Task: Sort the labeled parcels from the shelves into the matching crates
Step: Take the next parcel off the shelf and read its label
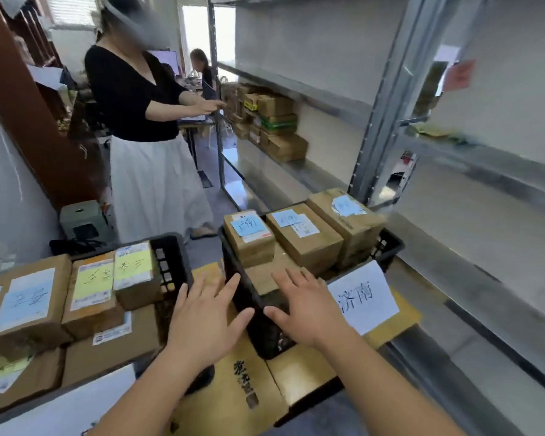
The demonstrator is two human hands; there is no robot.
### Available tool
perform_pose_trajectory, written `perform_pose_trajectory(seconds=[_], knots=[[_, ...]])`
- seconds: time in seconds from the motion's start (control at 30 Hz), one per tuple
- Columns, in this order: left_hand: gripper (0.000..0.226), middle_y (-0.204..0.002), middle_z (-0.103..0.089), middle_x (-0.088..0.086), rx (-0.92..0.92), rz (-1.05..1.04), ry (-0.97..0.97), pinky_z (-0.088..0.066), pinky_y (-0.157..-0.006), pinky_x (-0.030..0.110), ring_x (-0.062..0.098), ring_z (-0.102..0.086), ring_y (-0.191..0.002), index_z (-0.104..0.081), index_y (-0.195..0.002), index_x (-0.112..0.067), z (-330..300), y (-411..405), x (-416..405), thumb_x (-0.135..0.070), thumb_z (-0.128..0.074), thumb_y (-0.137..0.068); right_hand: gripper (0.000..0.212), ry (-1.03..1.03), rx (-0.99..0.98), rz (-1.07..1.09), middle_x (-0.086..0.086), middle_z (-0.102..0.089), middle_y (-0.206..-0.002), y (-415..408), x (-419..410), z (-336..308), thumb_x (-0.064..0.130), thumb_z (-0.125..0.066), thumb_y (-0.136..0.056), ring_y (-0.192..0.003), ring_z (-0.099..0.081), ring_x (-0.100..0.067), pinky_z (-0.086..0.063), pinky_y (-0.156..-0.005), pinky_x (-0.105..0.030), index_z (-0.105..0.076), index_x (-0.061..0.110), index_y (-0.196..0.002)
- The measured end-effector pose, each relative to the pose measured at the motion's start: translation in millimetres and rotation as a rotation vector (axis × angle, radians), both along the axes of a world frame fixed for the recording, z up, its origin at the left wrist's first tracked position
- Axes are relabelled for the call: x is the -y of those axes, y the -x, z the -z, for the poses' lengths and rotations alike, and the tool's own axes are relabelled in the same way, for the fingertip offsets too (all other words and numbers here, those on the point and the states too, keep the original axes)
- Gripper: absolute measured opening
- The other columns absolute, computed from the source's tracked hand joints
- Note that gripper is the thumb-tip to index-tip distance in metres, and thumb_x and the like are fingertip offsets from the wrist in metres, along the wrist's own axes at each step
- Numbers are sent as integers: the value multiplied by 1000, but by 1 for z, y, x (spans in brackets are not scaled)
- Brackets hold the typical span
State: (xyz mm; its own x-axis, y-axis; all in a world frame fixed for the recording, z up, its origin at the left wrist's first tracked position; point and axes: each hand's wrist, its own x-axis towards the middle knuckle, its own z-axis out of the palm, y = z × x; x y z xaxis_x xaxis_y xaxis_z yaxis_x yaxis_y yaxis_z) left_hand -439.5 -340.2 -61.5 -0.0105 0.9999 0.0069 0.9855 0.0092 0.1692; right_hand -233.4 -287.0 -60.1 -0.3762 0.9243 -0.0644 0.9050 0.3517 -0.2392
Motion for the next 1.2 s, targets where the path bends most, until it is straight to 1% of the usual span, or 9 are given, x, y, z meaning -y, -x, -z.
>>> perform_pose_trajectory(seconds=[0.1,0.23,0.33,0.4,0.57,0.83,0.97,1.1,1.2], knots=[[80,-168,-13,-3,5,77,8,-5,-125,49,25,-3,-155,-13,-159,-39,1,-69,4,-80,-16,-91,80,44,-11,80,3,-6,-172,-68,26,-1,67,-42,-98,-157,-3,-26,-7,-126,-53,-6,37,-163],[87,-168,-14,-2,-34,214,-9,-6,-125,48,26,-8,-154,-8,-159,-41,4,-154,8,-84,-7,-84,80,33,-1,195,2,-7,-172,-151,54,3,66,-42,-98,-158,-2,-26,-6,-126,-53,-4,37,-162],[79,-169,-6,-3,-49,304,-4,-2,-125,48,26,0,-155,-4,-159,-42,6,-208,9,-79,-19,-91,81,26,-10,295,2,-11,-171,-206,72,4,65,-46,-97,-157,-5,-26,-9,-126,-52,-7,37,-163],[77,-169,-4,-2,-70,365,-11,1,-125,48,26,2,-156,-1,-159,-43,6,-239,8,-77,-20,-93,80,21,-26,351,3,-13,-171,-239,85,4,63,-48,-97,-157,-7,-25,-8,-126,-53,-10,36,-162],[75,-169,-4,-1,-35,522,2,4,-124,49,27,3,-155,-3,-159,-42,9,-312,-1,-74,-25,-95,79,23,-62,498,4,-13,-171,-309,104,8,64,-48,-97,-157,-5,-24,-6,-126,-51,-13,36,-162],[74,-169,-4,0,-29,794,27,0,-125,49,27,2,-155,-6,-159,-39,23,-442,-30,-73,-22,-95,79,22,-56,721,2,-19,-169,-413,119,27,63,-50,-96,-156,-13,-25,-15,-125,-49,-17,35,-161],[73,-169,-4,0,0,935,36,1,-125,48,25,3,-155,-5,-159,-42,23,-514,-41,-72,-26,-96,78,69,-134,868,0,-14,-171,-467,130,33,62,-51,-96,-157,-10,-25,-16,-126,-46,-18,34,-161],[75,-169,-1,-1,14,1082,70,2,-125,46,25,5,-155,0,-159,-43,25,-584,-47,-71,-30,-96,82,73,-137,1008,0,-15,-171,-514,150,38,66,-52,-94,-157,-11,-24,-18,-126,-44,-19,34,-161],[76,-169,-4,0,11,1188,79,0,-125,47,27,1,-155,-1,-159,-42,30,-631,-43,-70,-33,-95,81,65,-147,1127,2,-15,-170,-545,173,36,62,-54,-95,-157,-10,-22,-16,-126,-40,-18,33,-162]])
